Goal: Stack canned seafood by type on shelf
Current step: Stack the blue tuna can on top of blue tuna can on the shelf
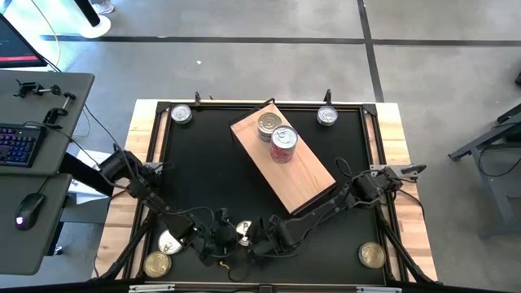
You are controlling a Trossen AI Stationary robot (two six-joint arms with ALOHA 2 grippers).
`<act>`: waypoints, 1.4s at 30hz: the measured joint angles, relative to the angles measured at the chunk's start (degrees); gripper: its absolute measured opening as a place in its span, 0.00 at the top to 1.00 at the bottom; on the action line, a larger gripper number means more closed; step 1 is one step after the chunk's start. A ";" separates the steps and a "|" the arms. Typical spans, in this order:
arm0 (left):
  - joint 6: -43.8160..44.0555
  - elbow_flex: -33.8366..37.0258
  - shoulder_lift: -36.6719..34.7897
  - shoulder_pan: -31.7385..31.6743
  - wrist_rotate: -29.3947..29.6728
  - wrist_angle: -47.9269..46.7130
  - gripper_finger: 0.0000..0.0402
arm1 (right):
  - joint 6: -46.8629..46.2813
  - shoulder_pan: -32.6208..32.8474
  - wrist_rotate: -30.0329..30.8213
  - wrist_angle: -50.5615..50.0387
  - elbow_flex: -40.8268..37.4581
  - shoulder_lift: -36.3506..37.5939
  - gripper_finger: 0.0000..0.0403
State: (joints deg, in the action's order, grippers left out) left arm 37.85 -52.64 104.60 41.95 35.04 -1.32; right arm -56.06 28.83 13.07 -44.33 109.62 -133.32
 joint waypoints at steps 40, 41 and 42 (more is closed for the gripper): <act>8.05 0.30 -0.81 5.15 -7.77 -2.25 1.00 | 8.23 -0.77 6.72 -11.75 24.30 0.22 1.00; 8.08 0.26 -1.79 5.68 -8.18 -3.89 1.00 | 7.71 -1.26 6.73 -12.21 25.06 0.22 1.00; 8.08 0.26 -3.08 6.36 -8.40 -6.15 1.00 | 6.40 -1.98 6.73 -12.16 25.45 0.22 1.00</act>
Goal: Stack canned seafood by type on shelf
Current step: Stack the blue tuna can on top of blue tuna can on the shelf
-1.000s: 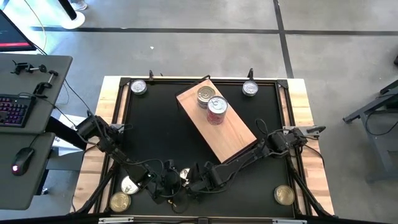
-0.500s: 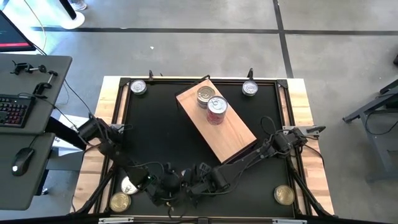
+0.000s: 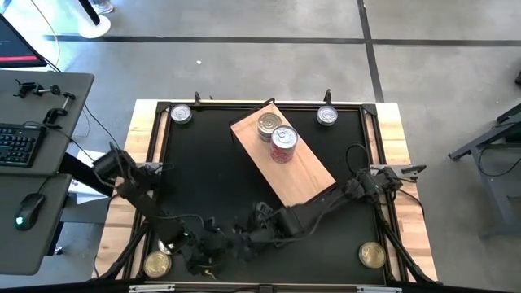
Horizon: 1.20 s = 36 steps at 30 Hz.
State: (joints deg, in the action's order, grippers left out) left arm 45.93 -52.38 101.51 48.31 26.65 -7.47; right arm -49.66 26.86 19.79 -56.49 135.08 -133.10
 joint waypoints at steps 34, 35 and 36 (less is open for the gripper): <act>15.72 -0.07 -20.31 6.47 8.58 -18.86 1.00 | -19.98 -6.51 2.05 -1.78 -6.55 -4.73 0.27; 16.04 -0.07 -20.31 6.47 8.55 -18.26 1.00 | -20.42 -6.60 1.87 -1.81 -6.55 -4.81 0.27; 16.38 -0.07 -20.31 6.47 8.53 -17.88 1.00 | -20.70 -6.63 1.85 -1.76 -6.55 -4.84 0.27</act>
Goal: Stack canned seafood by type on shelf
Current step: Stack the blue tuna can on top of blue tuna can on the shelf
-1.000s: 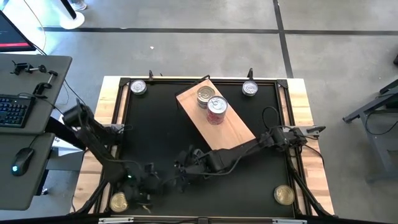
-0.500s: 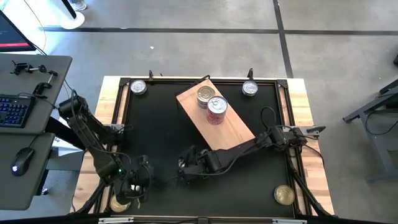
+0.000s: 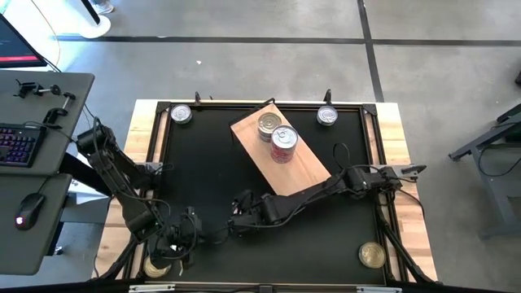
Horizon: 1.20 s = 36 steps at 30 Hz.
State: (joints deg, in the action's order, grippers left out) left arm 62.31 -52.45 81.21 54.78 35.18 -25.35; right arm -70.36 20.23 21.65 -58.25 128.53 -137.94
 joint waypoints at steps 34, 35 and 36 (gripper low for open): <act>-3.07 -0.04 0.00 -0.09 5.04 -0.60 1.00 | 16.56 2.60 1.79 -6.52 5.54 12.31 0.58; -3.10 -0.04 0.00 -0.16 5.16 -0.50 1.00 | 17.40 1.69 3.35 -6.93 5.53 14.21 0.58; -3.09 -0.04 0.00 -0.35 5.18 -0.50 1.00 | 18.09 0.69 4.97 -7.15 5.53 15.95 0.58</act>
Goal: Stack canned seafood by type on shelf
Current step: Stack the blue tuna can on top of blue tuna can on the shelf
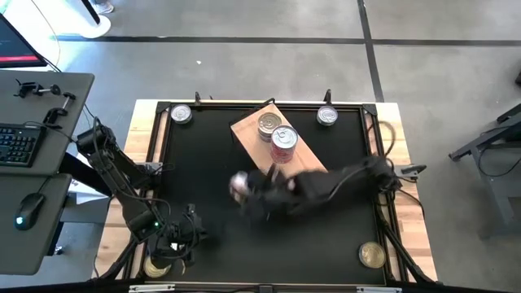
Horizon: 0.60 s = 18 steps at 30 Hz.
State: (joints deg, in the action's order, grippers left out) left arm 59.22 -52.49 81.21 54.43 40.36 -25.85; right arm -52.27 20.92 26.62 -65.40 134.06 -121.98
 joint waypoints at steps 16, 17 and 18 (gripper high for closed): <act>-1.70 0.00 0.00 -1.33 0.94 0.73 1.00 | 7.67 -22.18 -2.90 -2.80 -0.09 14.27 0.58; -2.30 0.00 0.00 -1.33 0.92 0.82 1.00 | 8.16 -23.80 -5.25 -4.08 -0.09 14.33 0.58; -2.78 0.00 0.00 -1.33 0.95 1.05 1.00 | 8.69 -25.54 -7.94 -5.66 -0.09 14.34 0.58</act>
State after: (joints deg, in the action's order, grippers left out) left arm 56.44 -52.49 81.21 53.10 41.31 -24.79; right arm -43.57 -4.62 18.68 -71.06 133.97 -107.65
